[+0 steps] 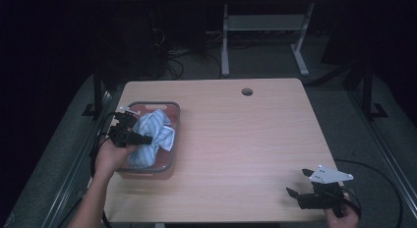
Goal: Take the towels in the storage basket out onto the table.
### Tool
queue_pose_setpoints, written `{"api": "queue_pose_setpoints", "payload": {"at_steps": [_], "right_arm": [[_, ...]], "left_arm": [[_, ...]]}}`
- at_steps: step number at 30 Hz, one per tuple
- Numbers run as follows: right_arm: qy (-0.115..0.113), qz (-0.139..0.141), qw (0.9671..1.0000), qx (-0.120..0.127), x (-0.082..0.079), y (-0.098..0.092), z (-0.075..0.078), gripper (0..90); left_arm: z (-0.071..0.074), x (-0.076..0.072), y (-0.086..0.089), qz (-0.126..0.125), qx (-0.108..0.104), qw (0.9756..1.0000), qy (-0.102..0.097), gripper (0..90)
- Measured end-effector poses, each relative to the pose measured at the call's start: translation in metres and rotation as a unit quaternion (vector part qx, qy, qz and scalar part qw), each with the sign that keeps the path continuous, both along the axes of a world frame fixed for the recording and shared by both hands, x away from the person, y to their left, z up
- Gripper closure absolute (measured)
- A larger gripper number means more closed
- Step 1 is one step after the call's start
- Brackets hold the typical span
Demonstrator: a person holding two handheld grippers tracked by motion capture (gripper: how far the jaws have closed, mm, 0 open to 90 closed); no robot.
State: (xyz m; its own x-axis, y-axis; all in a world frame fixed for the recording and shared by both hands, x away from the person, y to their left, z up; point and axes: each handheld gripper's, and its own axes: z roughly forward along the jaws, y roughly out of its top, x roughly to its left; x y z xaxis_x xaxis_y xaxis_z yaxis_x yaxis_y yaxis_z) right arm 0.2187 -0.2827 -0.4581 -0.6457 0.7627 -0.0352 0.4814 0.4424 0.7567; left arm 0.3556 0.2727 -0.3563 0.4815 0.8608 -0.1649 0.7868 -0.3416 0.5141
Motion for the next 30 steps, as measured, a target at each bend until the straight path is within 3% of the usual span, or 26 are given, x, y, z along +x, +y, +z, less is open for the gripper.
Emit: {"api": "queue_pose_setpoints", "payload": {"at_steps": [3, 7, 17, 30], "right_arm": [[0.000, -0.003, 1.0000, 0.000, 0.000, 0.000, 0.000, 13.8], [-0.001, -0.001, 1.0000, -0.002, 0.000, 0.000, 0.000, 13.8], [-0.005, 0.000, 1.0000, 0.000, -0.001, -0.002, 0.002, 13.9], [-0.007, 0.000, 1.0000, -0.002, -0.001, -0.002, 0.003, 13.8]], "left_arm": [[0.006, -0.004, 0.001, 0.000, -0.011, 0.9999, -0.012, 68.2], [0.014, -0.009, 0.009, 0.010, -0.043, 0.9987, -0.026, 68.1], [0.030, -0.014, 0.015, 0.026, -0.054, 0.9970, -0.050, 68.1], [0.047, -0.016, 0.006, 0.009, -0.071, 0.9958, -0.058, 67.9]]}}
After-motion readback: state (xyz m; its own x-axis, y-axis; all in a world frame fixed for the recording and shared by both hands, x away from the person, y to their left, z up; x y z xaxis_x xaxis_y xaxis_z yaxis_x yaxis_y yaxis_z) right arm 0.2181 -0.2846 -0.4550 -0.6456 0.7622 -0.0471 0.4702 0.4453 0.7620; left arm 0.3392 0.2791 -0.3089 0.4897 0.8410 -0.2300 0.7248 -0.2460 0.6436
